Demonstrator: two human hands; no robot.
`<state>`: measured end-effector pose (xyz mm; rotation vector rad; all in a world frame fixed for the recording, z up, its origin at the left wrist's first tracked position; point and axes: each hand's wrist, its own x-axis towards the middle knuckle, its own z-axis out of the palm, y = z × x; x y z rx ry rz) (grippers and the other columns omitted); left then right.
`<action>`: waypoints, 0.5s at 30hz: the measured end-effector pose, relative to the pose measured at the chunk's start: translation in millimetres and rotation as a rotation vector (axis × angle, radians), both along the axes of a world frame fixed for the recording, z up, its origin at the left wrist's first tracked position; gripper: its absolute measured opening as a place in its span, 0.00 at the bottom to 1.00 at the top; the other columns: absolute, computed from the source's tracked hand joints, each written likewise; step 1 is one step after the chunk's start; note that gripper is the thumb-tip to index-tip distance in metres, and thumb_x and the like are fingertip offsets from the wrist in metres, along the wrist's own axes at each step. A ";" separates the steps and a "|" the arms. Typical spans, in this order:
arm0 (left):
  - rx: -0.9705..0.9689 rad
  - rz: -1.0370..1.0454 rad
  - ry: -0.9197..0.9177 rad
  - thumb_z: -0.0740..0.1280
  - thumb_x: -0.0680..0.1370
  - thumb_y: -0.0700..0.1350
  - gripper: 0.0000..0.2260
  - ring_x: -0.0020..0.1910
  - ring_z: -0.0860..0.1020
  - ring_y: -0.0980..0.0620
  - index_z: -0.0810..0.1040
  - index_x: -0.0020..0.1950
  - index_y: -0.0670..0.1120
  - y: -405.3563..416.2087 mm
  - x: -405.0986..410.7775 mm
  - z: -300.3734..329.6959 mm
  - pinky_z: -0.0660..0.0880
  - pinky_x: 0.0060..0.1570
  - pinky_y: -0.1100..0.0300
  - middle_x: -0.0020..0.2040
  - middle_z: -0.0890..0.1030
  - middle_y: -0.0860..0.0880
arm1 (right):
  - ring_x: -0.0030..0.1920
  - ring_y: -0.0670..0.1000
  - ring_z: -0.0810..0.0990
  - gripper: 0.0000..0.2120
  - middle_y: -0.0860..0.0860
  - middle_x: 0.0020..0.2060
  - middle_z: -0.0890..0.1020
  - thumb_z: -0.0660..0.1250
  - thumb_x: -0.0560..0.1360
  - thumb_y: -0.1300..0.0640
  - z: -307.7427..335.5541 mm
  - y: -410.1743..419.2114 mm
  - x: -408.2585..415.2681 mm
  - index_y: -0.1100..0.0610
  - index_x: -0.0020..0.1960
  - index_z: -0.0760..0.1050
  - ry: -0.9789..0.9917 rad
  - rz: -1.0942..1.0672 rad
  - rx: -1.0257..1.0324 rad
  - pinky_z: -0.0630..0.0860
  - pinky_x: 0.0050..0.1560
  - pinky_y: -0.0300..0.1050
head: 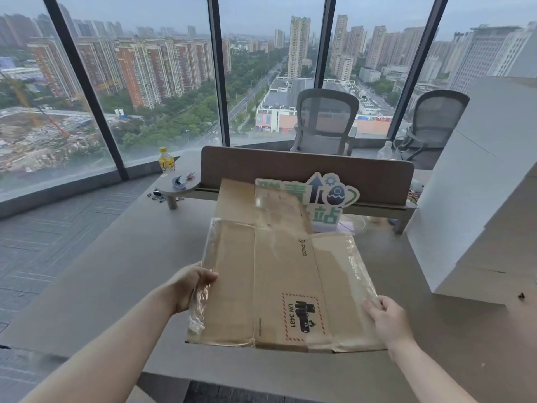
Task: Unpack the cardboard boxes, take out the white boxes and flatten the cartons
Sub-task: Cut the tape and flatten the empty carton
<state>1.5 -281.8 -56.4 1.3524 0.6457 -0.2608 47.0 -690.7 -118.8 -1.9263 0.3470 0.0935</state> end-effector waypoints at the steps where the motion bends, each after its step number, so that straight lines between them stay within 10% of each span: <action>1: 0.045 -0.008 0.043 0.59 0.77 0.30 0.13 0.43 0.82 0.39 0.75 0.60 0.37 -3.1 -3.3 -9.6 0.81 0.43 0.46 0.47 0.83 0.36 | 0.33 0.54 0.72 0.08 0.58 0.33 0.79 0.70 0.76 0.60 -6.1 -0.4 -1.9 0.63 0.41 0.78 0.028 0.009 -0.053 0.65 0.36 0.47; 5: 0.184 -0.011 0.181 0.60 0.76 0.28 0.12 0.49 0.80 0.35 0.76 0.56 0.35 -8.2 -15.3 -48.1 0.78 0.56 0.40 0.50 0.82 0.34 | 0.33 0.55 0.72 0.08 0.56 0.32 0.78 0.71 0.75 0.61 -25.6 3.2 -8.2 0.63 0.40 0.76 0.113 0.036 -0.174 0.63 0.35 0.48; 15: 0.596 -0.080 0.332 0.66 0.67 0.31 0.12 0.38 0.80 0.43 0.80 0.50 0.35 24.5 -27.2 -109.3 0.77 0.36 0.54 0.40 0.82 0.40 | 0.36 0.51 0.78 0.06 0.52 0.39 0.80 0.69 0.76 0.56 -50.4 47.3 -14.3 0.58 0.48 0.75 0.570 0.410 -0.349 0.70 0.29 0.40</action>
